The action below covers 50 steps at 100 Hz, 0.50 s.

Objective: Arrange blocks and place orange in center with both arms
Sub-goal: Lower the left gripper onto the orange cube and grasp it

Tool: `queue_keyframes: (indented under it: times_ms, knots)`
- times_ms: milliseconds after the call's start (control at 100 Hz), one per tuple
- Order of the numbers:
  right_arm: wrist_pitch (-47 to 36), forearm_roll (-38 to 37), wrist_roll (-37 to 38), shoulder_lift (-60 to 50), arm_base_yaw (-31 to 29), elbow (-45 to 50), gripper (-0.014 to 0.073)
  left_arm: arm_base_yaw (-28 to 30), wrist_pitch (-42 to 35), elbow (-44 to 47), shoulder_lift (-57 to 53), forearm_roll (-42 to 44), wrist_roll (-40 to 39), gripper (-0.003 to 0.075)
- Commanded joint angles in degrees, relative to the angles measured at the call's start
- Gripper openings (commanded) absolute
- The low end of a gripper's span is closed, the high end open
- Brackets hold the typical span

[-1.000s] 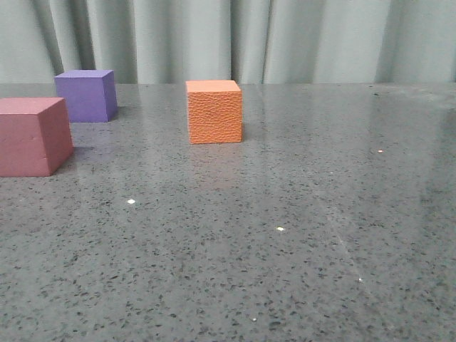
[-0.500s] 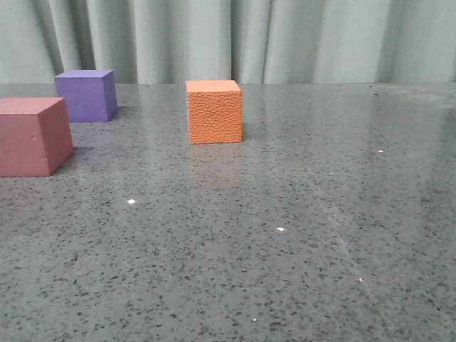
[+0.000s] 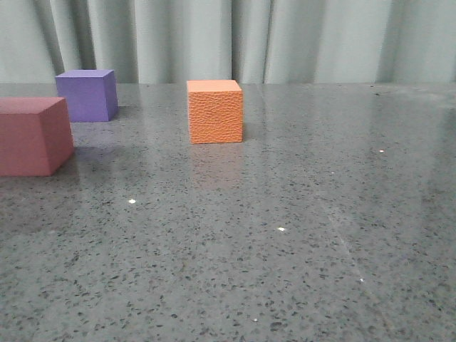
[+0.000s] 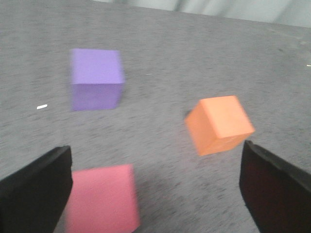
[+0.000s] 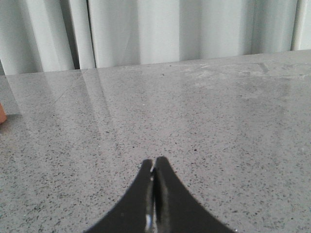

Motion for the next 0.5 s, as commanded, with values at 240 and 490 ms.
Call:
queue_keyframes:
  times_ms: [240, 490]
  knots:
    - [-4.5, 0.0, -0.4, -1.4, -0.4, -0.8, -0.0067, -14.7, 1.0, -21.5, 24.7, 24.9, -26.5, 0.0649]
    - [-4.5, 0.0, -0.4, -1.4, -0.4, -0.8, -0.0067, -21.8, 15.8, -38.2, 37.8, 34.8, -30.2, 0.065]
